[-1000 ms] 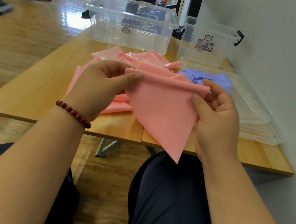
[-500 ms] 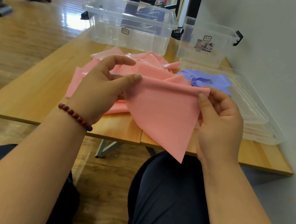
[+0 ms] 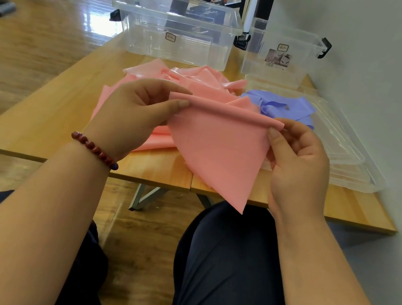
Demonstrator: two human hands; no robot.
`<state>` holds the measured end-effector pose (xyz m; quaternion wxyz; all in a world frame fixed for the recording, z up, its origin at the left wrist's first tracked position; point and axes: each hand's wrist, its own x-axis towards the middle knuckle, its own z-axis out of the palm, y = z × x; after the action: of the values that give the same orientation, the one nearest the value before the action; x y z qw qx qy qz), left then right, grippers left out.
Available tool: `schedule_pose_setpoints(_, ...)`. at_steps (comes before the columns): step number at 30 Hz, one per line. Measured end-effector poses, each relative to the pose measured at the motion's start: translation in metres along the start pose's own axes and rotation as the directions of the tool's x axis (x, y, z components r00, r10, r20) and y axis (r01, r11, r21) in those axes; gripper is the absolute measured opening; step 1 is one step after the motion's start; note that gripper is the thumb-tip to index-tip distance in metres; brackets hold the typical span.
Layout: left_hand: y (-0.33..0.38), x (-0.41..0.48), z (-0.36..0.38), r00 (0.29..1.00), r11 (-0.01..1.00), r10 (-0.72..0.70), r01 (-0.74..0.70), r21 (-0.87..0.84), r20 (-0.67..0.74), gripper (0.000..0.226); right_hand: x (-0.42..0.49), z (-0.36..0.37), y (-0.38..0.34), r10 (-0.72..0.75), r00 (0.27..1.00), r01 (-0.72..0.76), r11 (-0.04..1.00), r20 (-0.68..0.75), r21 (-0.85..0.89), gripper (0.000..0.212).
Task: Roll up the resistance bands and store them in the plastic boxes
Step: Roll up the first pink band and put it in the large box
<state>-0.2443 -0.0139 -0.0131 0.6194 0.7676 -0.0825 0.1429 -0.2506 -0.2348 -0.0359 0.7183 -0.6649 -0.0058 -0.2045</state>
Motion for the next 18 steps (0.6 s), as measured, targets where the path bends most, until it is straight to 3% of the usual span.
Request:
schedule_pose_setpoints(7,-0.0011,0.0016,-0.0015,0.997,0.997,0.067,-0.068,-0.043,-0.026,0.016,0.0017,0.0014,-0.0034,0.033,0.999,-0.034,0.998,0.023,0.043,0.01)
schedule_pose_setpoints(11,-0.0016,0.0013,-0.001,0.99,0.991,0.133,-0.132,0.026,-0.04,0.014,0.0016,0.0025,-0.0057,0.015,0.999,-0.016,0.999,0.041,0.038,0.012)
schedule_pose_setpoints(18,-0.0033,0.0015,-0.0078,0.997,0.997,0.073,-0.074,0.032,0.023,0.026,0.0041,-0.0008,-0.0013,0.035,0.998,-0.036,0.999,0.061,0.012,0.02)
